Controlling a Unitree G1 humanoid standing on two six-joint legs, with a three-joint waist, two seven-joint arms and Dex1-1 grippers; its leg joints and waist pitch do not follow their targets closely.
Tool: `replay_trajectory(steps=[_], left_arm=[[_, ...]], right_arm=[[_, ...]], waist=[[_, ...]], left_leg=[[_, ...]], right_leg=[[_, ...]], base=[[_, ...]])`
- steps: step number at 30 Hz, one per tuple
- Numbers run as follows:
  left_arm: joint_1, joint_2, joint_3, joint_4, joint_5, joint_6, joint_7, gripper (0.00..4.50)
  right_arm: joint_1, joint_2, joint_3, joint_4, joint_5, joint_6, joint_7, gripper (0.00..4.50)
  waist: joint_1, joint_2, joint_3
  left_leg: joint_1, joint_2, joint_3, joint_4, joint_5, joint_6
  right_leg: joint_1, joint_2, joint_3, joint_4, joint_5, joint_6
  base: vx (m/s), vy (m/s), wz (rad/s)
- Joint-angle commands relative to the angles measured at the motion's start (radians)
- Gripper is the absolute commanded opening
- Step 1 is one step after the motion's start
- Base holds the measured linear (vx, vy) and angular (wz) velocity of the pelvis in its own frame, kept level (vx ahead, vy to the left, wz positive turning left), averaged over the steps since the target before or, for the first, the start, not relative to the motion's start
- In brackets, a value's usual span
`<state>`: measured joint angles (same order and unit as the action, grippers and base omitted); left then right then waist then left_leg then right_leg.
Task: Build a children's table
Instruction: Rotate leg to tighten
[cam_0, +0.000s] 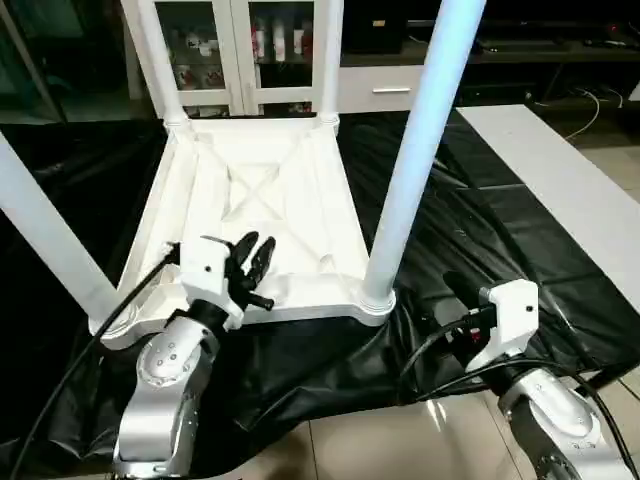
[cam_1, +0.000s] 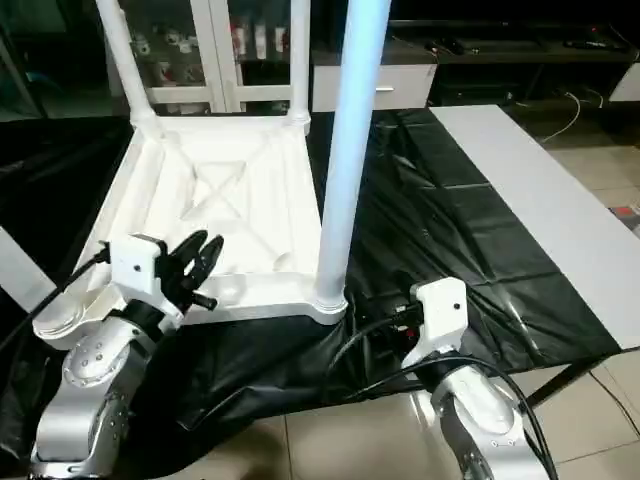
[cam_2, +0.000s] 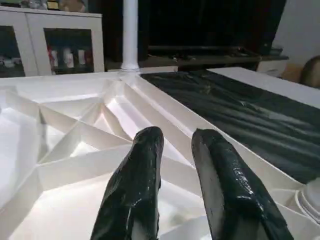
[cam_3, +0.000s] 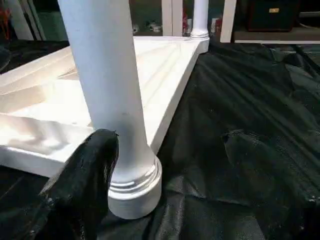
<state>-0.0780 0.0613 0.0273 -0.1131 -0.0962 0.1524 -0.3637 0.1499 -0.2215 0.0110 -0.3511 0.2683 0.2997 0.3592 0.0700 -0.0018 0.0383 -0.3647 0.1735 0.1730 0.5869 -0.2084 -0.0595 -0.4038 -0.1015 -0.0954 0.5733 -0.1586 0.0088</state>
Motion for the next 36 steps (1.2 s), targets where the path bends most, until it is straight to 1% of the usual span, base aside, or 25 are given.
replay_trajectory(steps=[1,6,8,10,12,14,15,16,17,18,19,20,21,22,23,24,25,26,28,30,31,32,33,34,36], left_arm=[[0.004,0.008,-0.011,-0.025,0.007,0.016,0.014,1.34],[-0.006,0.012,-0.02,-0.031,0.002,0.03,0.021,1.34],[-0.009,0.017,-0.022,-0.033,0.005,0.031,0.019,1.34],[-0.012,0.018,-0.02,-0.032,0.009,0.032,0.025,1.34],[-0.013,0.019,-0.019,-0.034,0.01,0.036,0.029,1.34],[-0.012,0.019,-0.018,-0.039,0.01,0.035,0.038,1.34],[-0.012,0.02,-0.017,-0.039,0.011,0.036,0.042,1.34],[-0.011,0.021,-0.018,-0.041,0.014,0.031,0.046,1.34],[-0.011,0.022,-0.018,-0.042,0.015,0.026,0.047,1.34],[-0.012,0.02,-0.016,-0.043,0.016,0.025,0.052,1.34],[-0.014,0.02,-0.015,-0.044,0.019,0.023,0.059,1.34],[-0.018,0.018,-0.013,-0.043,0.025,0.018,0.069,1.34],[-0.025,0.018,-0.008,-0.04,0.026,0.016,0.078,1.34],[-0.029,0.018,-0.005,-0.039,0.025,0.014,0.081,1.34],[-0.034,0.018,-0.002,-0.037,0.023,0.015,0.085,1.34],[-0.038,0.019,-0.001,-0.037,0.021,0.016,0.086,1.34],[-0.04,0.023,-0.003,-0.038,0.019,0.024,0.089,1.34],[-0.043,0.023,-0.004,-0.039,0.017,0.026,0.091,1.34],[-0.046,0.023,-0.005,-0.042,0.014,0.029,0.093,1.34],[-0.05,0.024,-0.013,-0.036,0.014,0.031,0.084,1.34],[-0.051,0.025,-0.016,-0.032,0.017,0.031,0.083,1.34],[-0.051,0.025,-0.016,-0.032,0.017,0.031,0.083,1.34],[-0.053,0.024,-0.02,-0.025,0.023,0.037,0.09,1.34],[-0.055,0.021,-0.02,-0.014,0.037,0.038,0.113,1.34],[-0.058,0.02,-0.018,-0.007,0.046,0.04,0.131,1.34]], right_arm=[[-0.008,-0.004,0.009,-0.005,0.004,0.002,0.006,3.77],[-0.008,0.004,0.023,-0.002,-0.004,0.003,0.008,3.77],[-0.01,0.006,0.024,-0.001,-0.002,0.003,0.005,3.77],[-0.01,0.006,0.024,-0.001,-0.002,0.003,0.004,3.77],[-0.009,0.006,0.024,-0.005,-0.003,0.004,0.002,3.77],[-0.007,0.006,0.022,-0.008,-0.002,0.003,0.001,3.77],[-0.006,0.006,0.022,-0.008,-0.001,0.002,0.001,3.77],[-0.006,0.006,0.023,-0.007,0.0,0.001,0.001,3.77],[-0.005,0.006,0.024,-0.007,-0.001,0.0,0.0,3.77],[-0.006,0.007,0.025,-0.007,0.0,0.0,0.0,3.77],[-0.008,0.008,0.026,-0.006,0.001,-0.001,-0.001,3.77],[-0.01,0.01,0.025,-0.004,-0.002,-0.007,-0.004,3.77],[-0.017,0.005,0.031,0.0,-0.011,-0.01,-0.003,3.77],[-0.02,0.0,0.036,0.002,-0.015,-0.009,0.002,3.77],[-0.026,-0.001,0.037,0.007,-0.02,-0.002,-0.003,3.77],[-0.03,-0.002,0.037,0.011,-0.022,0.003,-0.007,3.77],[-0.034,0.001,0.035,0.016,-0.03,-0.003,-0.012,3.77],[-0.037,0.006,0.029,0.02,-0.034,-0.014,-0.02,3.77],[-0.042,0.014,0.02,0.024,-0.039,-0.033,-0.032,3.77],[-0.052,0.027,-0.004,0.037,-0.038,-0.041,-0.06,3.77],[-0.053,0.03,-0.009,0.039,-0.034,-0.04,-0.068,3.77],[-0.053,0.03,-0.009,0.039,-0.034,-0.04,-0.068,3.77],[-0.052,0.032,-0.011,0.039,-0.038,-0.041,-0.079,3.77],[-0.049,0.033,-0.01,0.039,-0.045,-0.043,-0.085,3.77],[-0.048,0.034,-0.008,0.04,-0.051,-0.045,-0.085,3.77]], waist=[[0.007,-0.003,-0.042],[0.006,-0.002,-0.05],[0.011,0.006,-0.092],[0.016,-0.003,-0.117],[0.023,-0.001,-0.107],[0.007,0.022,-0.065],[-0.009,0.037,-0.046],[0.092,0.042,0.004],[0.151,0.07,-0.001],[0.179,0.056,-0.017],[0.123,-0.02,-0.063],[0.099,-0.062,0.006],[0.142,-0.019,0.0],[0.137,-0.037,0.043],[0.151,-0.018,0.019],[0.141,0.007,0.0],[0.123,0.019,0.011],[0.11,0.05,-0.008],[0.087,0.075,-0.023],[0.116,0.068,0.011],[0.199,0.057,0.012],[0.147,-0.033,0.011],[0.133,-0.013,0.066],[0.154,-0.014,0.047],[0.185,0.018,0.003]], left_leg=[[-0.005,0.054,-0.022,-0.087,-0.27,0.027],[-0.022,0.049,-0.02,-0.068,-0.084,0.063],[-0.051,0.011,-0.013,0.002,0.465,0.249],[-0.085,-0.025,-0.013,0.043,0.721,0.375],[-0.114,-0.018,-0.002,0.047,0.371,0.386],[-0.047,0.032,-0.009,0.034,-0.383,0.19],[-0.03,0.056,-0.026,0.01,-0.575,0.12],[-0.22,0.109,0.044,-0.192,-0.993,-0.083],[-0.233,0.071,0.114,-0.203,-1.054,-0.123],[-0.214,0.073,0.122,-0.171,-0.974,-0.08],[-0.116,0.111,0.108,-0.012,-0.548,-0.114],[0.001,0.022,-0.013,0.279,-0.143,-0.029],[-0.056,-0.004,-0.025,0.239,-0.101,0.023],[-0.076,-0.032,-0.064,0.264,-0.106,0.02],[-0.009,-0.028,-0.09,0.23,-0.198,-0.017],[0.045,0.015,-0.102,0.124,-0.312,-0.042],[0.044,0.052,-0.122,0.047,-0.475,-0.065],[-0.063,0.044,-0.189,-0.069,-0.681,0.005],[0.023,0.075,-0.172,-0.102,-0.888,-0.015],[-0.038,0.082,-0.1,-0.198,-1.053,-0.048],[-0.098,0.057,-0.003,-0.201,-0.937,-0.027],[0.094,0.037,0.025,0.077,-0.526,-0.038],[0.159,-0.009,-0.054,0.244,-0.176,0.023],[0.014,-0.035,-0.099,0.183,-0.035,0.059],[0.044,0.016,-0.112,0.017,-0.05,-0.011]], right_leg=[[0.044,-0.051,0.055,-0.076,-0.357,-0.079],[0.036,-0.039,0.052,-0.063,-0.135,-0.129],[-0.002,0.0,0.023,-0.009,0.414,-0.24],[-0.039,0.03,-0.001,0.003,0.683,-0.265],[-0.063,0.0,-0.008,-0.059,0.328,-0.257],[-0.084,-0.019,-0.057,-0.136,-0.648,-0.067],[-0.087,0.001,-0.097,-0.135,-0.76,0.024],[0.07,0.054,-0.091,0.259,-0.459,-0.026],[0.072,0.076,-0.11,0.308,-0.459,-0.044],[0.083,0.065,-0.065,0.307,-0.493,-0.04],[0.058,-0.013,0.085,0.275,-0.926,0.045],[-0.159,-0.102,0.162,-0.088,-1.442,0.074],[-0.077,-0.06,0.232,-0.078,-1.392,0.055],[-0.045,-0.069,0.207,-0.066,-1.337,0.025],[-0.04,-0.055,0.223,-0.031,-1.202,-0.018],[-0.019,-0.035,0.174,0.009,-0.862,-0.082],[-0.027,0.001,0.133,0.043,-0.699,-0.107],[0.094,0.004,0.052,0.123,-0.407,-0.153],[0.088,0.015,0.035,0.144,-0.253,-0.098],[0.165,0.034,0.011,0.206,-0.298,-0.05],[0.209,0.05,0.032,0.252,-0.404,-0.036],[0.045,-0.044,0.145,0.033,-1.079,-0.009],[-0.091,-0.149,0.176,-0.183,-1.437,-0.112],[0.072,-0.124,0.26,-0.131,-1.248,-0.13],[0.094,-0.054,0.192,-0.017,-0.64,-0.11]], base=[[0.0,0.0,0.0],[0.0,0.0,0.0],[0.0,0.0,0.0],[-0.051,0.003,0.0],[-0.17,0.015,0.0],[-0.224,0.033,-0.04],[-0.387,0.047,-0.16],[-0.273,0.03,-0.17],[-0.249,0.012,0.1],[-0.137,-0.123,0.12],[-0.137,-0.123,0.12],[-0.018,-0.15,0.23],[-0.057,-0.027,0.31],[-0.057,-0.027,0.31],[-0.162,0.026,0.2],[-0.185,0.067,0.25],[-0.185,0.067,0.25],[-0.159,0.106,0.3],[-0.053,0.116,0.33],[-0.099,0.045,0.21],[-0.117,0.01,0.22],[-0.052,-0.067,0.27],[0.0,0.0,0.0],[0.0,0.0,0.0],[-0.024,0.055,0.14]])
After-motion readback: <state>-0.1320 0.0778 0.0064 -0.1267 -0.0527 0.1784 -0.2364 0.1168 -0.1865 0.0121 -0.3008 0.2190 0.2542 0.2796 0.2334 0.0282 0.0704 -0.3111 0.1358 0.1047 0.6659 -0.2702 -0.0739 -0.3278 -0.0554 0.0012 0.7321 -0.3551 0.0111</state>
